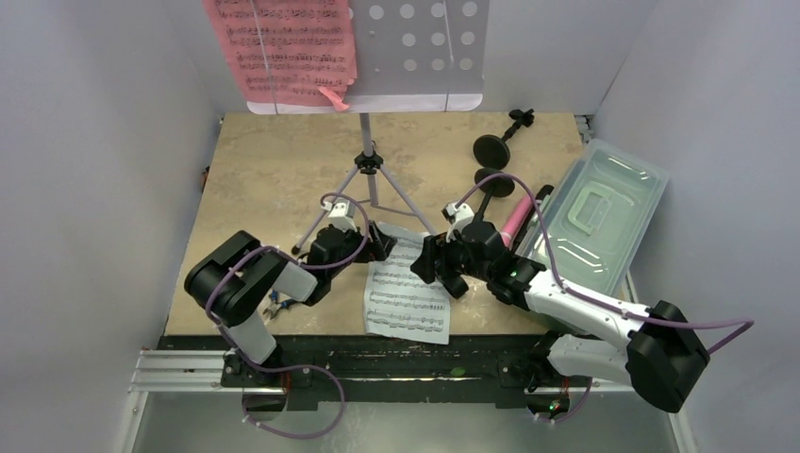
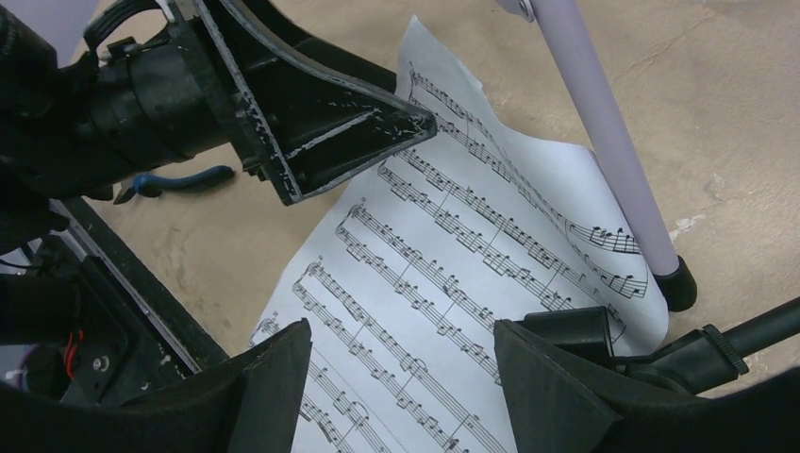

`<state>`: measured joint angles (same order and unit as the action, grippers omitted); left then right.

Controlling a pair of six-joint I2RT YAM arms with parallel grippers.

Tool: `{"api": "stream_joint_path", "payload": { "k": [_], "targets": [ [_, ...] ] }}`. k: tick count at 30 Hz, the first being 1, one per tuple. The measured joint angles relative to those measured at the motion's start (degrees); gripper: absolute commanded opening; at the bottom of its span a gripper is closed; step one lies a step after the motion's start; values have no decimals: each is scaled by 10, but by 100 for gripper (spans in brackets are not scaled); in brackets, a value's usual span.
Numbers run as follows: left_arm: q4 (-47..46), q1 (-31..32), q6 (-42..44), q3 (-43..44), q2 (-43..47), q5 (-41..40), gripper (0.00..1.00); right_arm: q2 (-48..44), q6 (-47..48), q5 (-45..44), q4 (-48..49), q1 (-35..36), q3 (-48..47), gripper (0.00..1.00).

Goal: Set up the instrument practice props

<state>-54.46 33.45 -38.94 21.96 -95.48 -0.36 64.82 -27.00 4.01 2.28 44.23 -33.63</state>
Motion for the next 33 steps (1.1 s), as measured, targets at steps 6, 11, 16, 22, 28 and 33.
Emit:
{"api": "stream_joint_path", "payload": {
  "k": [6, 11, 16, 22, 28, 33],
  "targets": [
    [-103, 0, 6, -1, -65, 36, 70, -21, 0, 0, -1, 0, 2, 74],
    [-156, 0, 5, -22, -87, 50, 48, -39, 0, 0, 0, 0, 6, 74],
    [-180, 0, 3, -33, -91, 61, 26, -39, 0, 1, -1, 0, 12, 74],
    [-160, 0, -4, -35, -66, 66, 12, -45, 0, 0, -3, 0, 12, 74],
    [-40, 0, 5, -31, 54, 59, 0, -56, 0, 0, -3, 0, 12, 74],
    [100, 0, 37, -6, 180, 44, 0, -62, 0, 0, -7, 0, 12, 74]
  ]
}}
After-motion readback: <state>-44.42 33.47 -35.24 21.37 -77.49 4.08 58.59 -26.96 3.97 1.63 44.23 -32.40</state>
